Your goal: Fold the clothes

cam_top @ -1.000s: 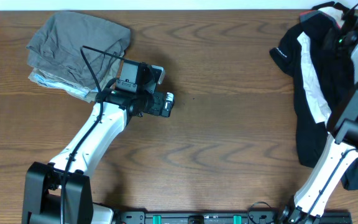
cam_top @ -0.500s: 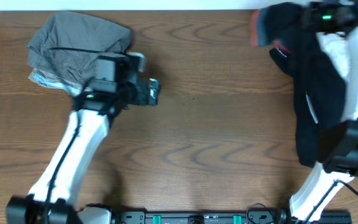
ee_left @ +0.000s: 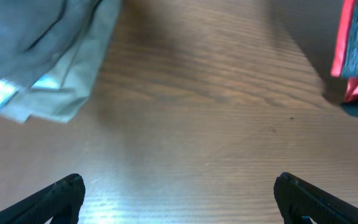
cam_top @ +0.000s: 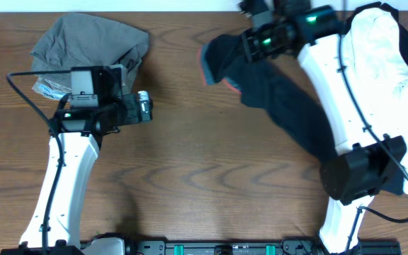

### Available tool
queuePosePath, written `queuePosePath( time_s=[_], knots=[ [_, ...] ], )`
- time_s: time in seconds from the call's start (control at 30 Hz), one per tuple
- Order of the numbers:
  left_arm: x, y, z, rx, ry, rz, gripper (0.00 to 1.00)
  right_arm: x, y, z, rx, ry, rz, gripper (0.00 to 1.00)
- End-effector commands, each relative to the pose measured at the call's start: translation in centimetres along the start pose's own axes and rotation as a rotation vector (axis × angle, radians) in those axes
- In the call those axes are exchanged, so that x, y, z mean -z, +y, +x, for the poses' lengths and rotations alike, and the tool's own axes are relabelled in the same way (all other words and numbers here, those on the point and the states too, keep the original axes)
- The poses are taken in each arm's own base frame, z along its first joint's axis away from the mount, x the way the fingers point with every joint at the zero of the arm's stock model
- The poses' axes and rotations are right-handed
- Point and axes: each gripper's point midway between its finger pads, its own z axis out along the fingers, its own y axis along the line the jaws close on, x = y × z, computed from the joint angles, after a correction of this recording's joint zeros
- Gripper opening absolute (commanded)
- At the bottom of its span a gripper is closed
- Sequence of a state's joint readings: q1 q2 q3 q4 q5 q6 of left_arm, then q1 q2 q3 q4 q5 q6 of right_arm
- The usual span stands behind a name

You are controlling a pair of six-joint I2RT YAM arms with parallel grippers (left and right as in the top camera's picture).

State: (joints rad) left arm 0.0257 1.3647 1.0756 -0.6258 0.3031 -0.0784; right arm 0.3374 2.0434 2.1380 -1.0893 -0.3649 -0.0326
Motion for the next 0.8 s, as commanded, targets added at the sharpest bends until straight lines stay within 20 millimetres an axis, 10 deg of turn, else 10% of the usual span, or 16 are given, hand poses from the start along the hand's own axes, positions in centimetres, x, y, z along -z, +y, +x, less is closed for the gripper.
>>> queuePosePath(
  time_s=[0.0,0.4,0.6,0.77],
  knots=[
    [0.6,1.5,-0.2,0.053,-0.001,-0.031,0.98,-1.4,2.7,0.0,0.057,0.01,-0.034,0.07],
    [1.1,3.5,1.9,0.126,0.081,-0.062,0.98,-9.5,6.2,1.0,0.045,0.065,-0.1,0.08],
    [1.1,3.2,1.9,0.125,0.084,-0.047,0.98,-10.9,5.8,1.5,0.072,0.079,-0.095,0.71],
    [0.3,1.4,2.1,0.121,0.099,0.062,0.98,-9.0,3.9,-0.5,0.051,0.007,-0.075,0.77]
  ],
)
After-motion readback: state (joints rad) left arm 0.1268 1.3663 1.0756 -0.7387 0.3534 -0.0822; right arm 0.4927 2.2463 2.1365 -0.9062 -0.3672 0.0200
